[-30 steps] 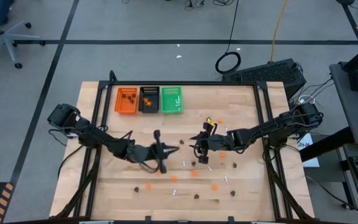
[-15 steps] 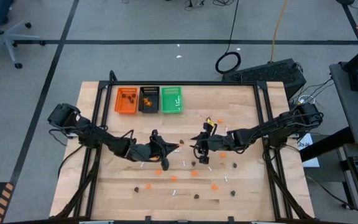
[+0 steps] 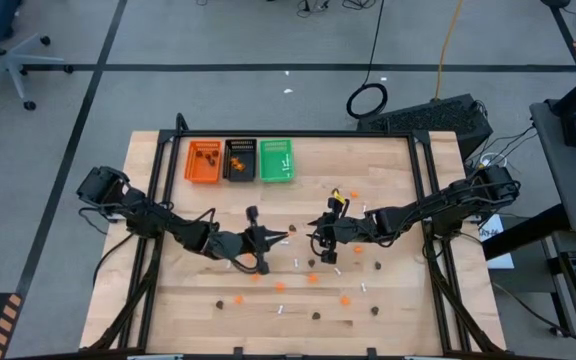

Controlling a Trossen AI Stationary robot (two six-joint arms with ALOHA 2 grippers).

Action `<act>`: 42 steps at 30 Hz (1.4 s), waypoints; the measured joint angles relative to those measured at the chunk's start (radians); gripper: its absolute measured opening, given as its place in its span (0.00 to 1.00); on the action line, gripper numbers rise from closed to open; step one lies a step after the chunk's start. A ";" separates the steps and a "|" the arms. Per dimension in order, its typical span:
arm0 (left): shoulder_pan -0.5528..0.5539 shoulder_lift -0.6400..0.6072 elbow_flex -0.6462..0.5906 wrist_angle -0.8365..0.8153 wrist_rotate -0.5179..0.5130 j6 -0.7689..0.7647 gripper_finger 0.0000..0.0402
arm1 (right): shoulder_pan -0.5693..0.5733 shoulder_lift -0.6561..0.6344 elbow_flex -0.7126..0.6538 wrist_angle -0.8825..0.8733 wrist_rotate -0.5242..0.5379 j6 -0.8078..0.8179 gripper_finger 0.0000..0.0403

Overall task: Sort Halloween decoration
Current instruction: Put the orange spider toy into the black bin

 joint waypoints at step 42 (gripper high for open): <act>0.142 -0.384 0.001 -0.303 -0.140 0.613 0.00 | 0.000 0.000 0.000 -0.018 0.001 0.006 0.32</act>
